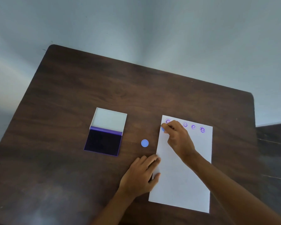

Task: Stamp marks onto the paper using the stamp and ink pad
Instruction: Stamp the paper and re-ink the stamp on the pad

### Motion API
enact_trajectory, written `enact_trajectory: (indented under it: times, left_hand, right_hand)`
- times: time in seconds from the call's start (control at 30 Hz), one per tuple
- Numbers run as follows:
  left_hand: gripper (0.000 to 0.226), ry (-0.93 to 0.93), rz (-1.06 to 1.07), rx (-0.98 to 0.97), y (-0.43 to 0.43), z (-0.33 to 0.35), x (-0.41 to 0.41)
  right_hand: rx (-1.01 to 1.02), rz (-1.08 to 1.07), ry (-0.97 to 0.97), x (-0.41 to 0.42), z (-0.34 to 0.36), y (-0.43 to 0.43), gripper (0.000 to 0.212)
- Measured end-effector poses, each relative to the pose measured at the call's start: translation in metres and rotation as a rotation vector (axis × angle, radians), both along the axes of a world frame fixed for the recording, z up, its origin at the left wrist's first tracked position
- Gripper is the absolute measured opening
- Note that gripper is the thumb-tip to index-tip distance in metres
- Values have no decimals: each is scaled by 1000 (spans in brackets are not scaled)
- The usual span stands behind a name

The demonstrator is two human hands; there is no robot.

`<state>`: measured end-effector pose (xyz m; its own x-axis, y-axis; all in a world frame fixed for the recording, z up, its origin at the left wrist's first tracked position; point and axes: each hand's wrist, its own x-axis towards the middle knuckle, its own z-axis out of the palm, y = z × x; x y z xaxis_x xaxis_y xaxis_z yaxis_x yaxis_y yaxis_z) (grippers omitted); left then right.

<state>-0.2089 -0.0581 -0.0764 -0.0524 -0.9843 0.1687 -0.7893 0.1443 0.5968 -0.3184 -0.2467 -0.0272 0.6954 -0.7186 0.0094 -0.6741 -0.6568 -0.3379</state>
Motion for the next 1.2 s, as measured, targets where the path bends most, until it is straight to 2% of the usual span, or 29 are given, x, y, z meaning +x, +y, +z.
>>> enact_trajectory:
  times: [0.1,0.17,0.27,0.33,0.5,0.67,0.73,0.8,0.9,0.97,1.1,1.2]
  left_hand:
    - [43,4,3,-13,0,3,1]
    - [42,-1,3,-14,0,4,2]
    - [40,-9,2,-23,-1,5,3]
    - [39,-9,-2,-15,0,6,3]
    - [37,38,-15,-9,0,12,5]
    - [36,27,-29,-94,17,31,37]
    - [35,-21,67,-149,33,37,66]
    - [41,-64,251,-167,50,38,99]
    - [63,-72,569,-20,65,36,141]
    - [81,-48,678,96,68,32,159]
    - [104,-30,703,244,60,23,178]
    - [104,-89,669,272,53,22,179]
  right_hand:
    - [24,-151,-149,2,13,4,37]
    - [35,-452,-408,-1,35,11,24]
    - [122,-874,-691,-14,66,15,19]
    - [197,-970,-777,-24,79,20,20]
    - [341,-1041,-795,-34,86,54,16]
    - [415,-897,-622,-6,76,99,15]
    - [430,-770,-567,16,74,112,8]
    - [415,-626,-511,44,69,122,8]
    - [365,-422,-453,88,57,132,11]
    - [324,-264,-354,115,47,136,20]
    - [241,-59,-164,153,35,133,34]
    - [185,24,-17,167,25,129,40]
